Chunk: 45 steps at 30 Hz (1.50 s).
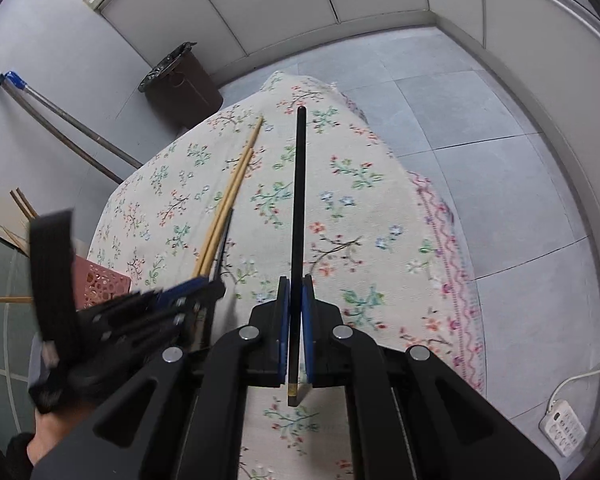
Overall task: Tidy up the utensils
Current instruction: 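Grasp one black chopstick with the left gripper while the right gripper holds its black chopstick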
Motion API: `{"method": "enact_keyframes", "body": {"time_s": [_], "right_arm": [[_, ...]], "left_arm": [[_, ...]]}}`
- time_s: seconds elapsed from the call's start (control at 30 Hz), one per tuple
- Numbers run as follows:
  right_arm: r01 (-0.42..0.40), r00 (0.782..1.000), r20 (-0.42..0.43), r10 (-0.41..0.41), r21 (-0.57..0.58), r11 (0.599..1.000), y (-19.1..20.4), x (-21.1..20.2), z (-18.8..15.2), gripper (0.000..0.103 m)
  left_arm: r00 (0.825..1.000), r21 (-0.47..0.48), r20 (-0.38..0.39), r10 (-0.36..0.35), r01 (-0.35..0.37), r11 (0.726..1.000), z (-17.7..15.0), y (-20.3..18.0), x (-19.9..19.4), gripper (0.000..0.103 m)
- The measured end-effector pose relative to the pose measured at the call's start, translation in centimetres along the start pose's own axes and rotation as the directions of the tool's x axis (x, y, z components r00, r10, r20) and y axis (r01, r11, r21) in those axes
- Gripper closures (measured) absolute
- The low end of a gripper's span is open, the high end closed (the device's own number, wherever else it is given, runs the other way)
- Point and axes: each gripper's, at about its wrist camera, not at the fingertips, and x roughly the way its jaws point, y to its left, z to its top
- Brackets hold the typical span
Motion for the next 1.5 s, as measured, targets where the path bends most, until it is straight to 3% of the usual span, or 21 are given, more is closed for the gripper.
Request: {"method": "enact_keyframes", "body": {"time_s": [0.27,0.43,0.63,0.83,1.0,1.17,1.3,1.37,1.5], "right_arm": [[-0.01,1.0,-0.002,0.01,0.01,1.0,-0.5,0.4,0.3,0.097],[0.002,1.0,0.009,-0.002,-0.019,1.0,0.4,-0.3,-0.1,0.097],[0.007,1.0,0.01,-0.007,-0.021,1.0,0.5,-0.2,0.0,0.097],[0.007,1.0,0.003,-0.007,-0.015,1.0,0.2,0.2,0.1,0.097],[0.0,1.0,0.0,0.0,0.01,1.0,-0.3,0.4,0.2,0.097],[0.0,1.0,-0.001,0.0,0.009,1.0,-0.3,0.6,0.2,0.097],[0.006,1.0,-0.001,-0.006,0.011,1.0,-0.3,0.8,0.2,0.097],[0.011,1.0,-0.001,-0.011,0.008,1.0,-0.2,0.7,0.1,0.097],[0.024,0.999,0.034,-0.023,-0.022,0.999,0.9,-0.5,-0.1,0.097]], "left_arm": [[0.996,-0.02,-0.021,0.088,-0.089,0.996,1.6,0.2,1.1,0.09],[0.995,0.0,0.013,0.096,-0.096,0.995,1.8,0.1,-0.4,0.089],[0.995,-0.021,-0.028,0.091,-0.092,0.996,1.5,1.5,0.0,0.089],[0.997,0.021,-0.043,0.067,-0.066,0.998,1.9,0.7,0.6,0.088],[0.993,0.028,-0.035,0.112,-0.111,0.993,2.4,0.1,1.1,0.087],[0.992,0.017,-0.063,0.107,-0.106,0.994,2.5,0.6,2.0,0.087],[0.994,0.031,-0.046,0.099,-0.098,0.995,2.9,0.7,2.4,0.089],[0.994,0.026,-0.033,0.101,-0.1,0.995,2.9,0.9,2.3,0.098],[0.995,0.047,0.061,0.081,-0.084,0.995,1.4,0.4,-0.4,0.099]]}}
